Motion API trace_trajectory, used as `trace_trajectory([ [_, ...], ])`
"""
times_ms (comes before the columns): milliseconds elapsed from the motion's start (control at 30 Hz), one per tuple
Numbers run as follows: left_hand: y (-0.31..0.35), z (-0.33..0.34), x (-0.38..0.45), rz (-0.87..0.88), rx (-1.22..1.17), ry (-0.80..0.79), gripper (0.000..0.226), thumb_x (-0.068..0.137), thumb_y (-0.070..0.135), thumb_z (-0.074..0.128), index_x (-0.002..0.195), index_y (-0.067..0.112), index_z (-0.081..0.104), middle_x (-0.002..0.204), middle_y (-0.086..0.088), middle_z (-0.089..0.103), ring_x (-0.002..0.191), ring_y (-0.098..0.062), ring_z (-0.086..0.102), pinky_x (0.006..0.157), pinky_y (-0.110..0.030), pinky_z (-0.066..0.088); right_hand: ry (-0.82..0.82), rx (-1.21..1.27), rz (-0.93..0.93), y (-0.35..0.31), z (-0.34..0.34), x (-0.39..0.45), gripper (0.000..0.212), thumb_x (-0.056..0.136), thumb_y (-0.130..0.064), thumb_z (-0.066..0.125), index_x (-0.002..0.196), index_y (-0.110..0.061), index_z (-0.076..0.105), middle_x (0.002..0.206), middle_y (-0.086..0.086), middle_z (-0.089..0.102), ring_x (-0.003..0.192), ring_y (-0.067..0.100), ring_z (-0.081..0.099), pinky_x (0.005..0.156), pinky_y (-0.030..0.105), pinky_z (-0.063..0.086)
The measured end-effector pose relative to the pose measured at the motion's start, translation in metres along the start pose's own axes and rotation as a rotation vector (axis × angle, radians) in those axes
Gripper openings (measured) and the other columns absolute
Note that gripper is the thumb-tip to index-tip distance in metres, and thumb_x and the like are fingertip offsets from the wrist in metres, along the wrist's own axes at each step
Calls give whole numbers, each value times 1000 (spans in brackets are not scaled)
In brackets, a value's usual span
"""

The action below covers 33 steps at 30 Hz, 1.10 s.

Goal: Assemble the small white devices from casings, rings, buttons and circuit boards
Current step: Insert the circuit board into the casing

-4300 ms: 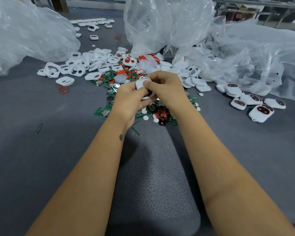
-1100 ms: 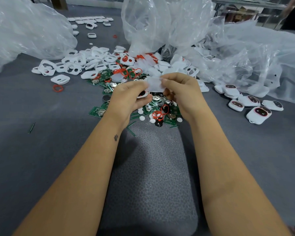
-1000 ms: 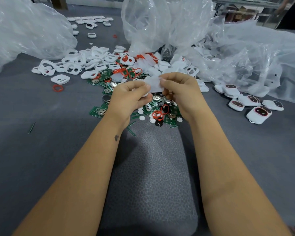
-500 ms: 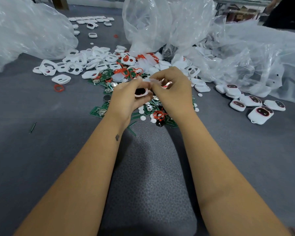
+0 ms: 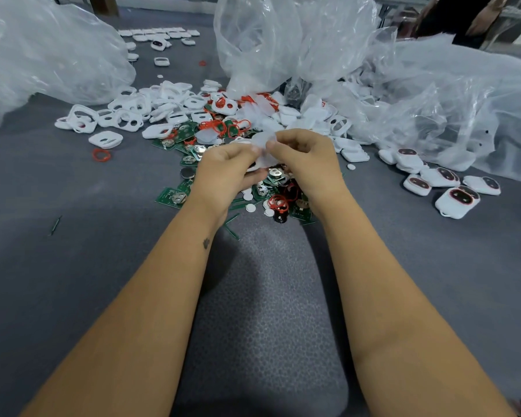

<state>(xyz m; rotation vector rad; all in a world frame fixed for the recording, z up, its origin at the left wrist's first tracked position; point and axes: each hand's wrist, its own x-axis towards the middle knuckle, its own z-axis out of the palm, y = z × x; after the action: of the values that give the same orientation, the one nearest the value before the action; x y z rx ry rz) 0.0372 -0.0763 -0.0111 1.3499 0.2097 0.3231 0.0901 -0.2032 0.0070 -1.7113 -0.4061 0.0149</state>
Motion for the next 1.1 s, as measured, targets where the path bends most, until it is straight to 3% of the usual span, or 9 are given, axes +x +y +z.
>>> trace_trajectory([
  [67,0,1,-1,-3,12,-26,20,96,10,57,86,13,74,97,-5,75,88,-14,73,77,-22,57,-15,9,-10,1,-1,-1,4,83,-8,72,87,-8,70,84,15,68,76,17,60,76,32,51],
  [167,2,2,-1,-38,11,-39,17,96,8,55,94,11,72,110,-12,70,85,-16,73,75,-23,57,6,28,-1,-1,0,-1,4,84,-7,69,81,-10,68,77,10,64,70,14,56,67,25,47],
  [267,4,2,-1,-62,-33,-24,32,95,-5,45,103,15,69,124,-18,60,83,-20,74,72,-23,58,79,134,41,-3,-2,0,14,86,-5,65,75,-13,64,69,4,60,63,11,52,61,19,43],
  [367,6,2,-2,-39,-108,-15,48,93,-15,40,119,22,56,118,-17,59,85,-23,74,72,-26,58,104,181,41,-4,-6,1,21,86,-4,65,70,-17,65,62,-4,59,56,5,51,56,14,42],
  [433,7,3,-1,-90,-191,5,41,94,-12,42,119,19,51,112,-19,62,83,-26,74,71,-29,59,79,165,33,-5,-6,1,13,85,-6,69,75,-14,68,64,-2,63,53,4,54,55,14,43],
  [533,8,3,-1,-159,-295,13,21,98,-1,42,110,4,59,100,-18,70,84,-27,73,68,-32,59,33,136,23,-6,-1,1,4,82,-6,74,83,-4,71,72,10,70,60,10,63,60,22,51],
  [633,9,3,-1,-215,-394,-1,24,102,11,39,111,0,59,98,-19,71,85,-26,73,70,-34,60,16,22,-1,-5,5,0,4,83,-10,73,80,-7,72,79,20,71,69,19,61,70,35,53],
  [900,13,4,-5,-239,-403,-54,38,105,24,33,120,-2,57,107,-18,70,92,-25,71,74,-33,60,-44,-57,-10,-6,8,-2,8,83,-11,73,75,-12,72,66,0,66,62,6,56,61,20,47],
  [1100,15,5,-6,-255,-387,-64,37,105,24,35,120,-2,55,101,-17,71,86,-21,72,74,-31,60,-19,-192,-68,-5,11,-3,10,79,-12,75,74,-19,71,58,-3,57,55,5,48,58,22,44],
])
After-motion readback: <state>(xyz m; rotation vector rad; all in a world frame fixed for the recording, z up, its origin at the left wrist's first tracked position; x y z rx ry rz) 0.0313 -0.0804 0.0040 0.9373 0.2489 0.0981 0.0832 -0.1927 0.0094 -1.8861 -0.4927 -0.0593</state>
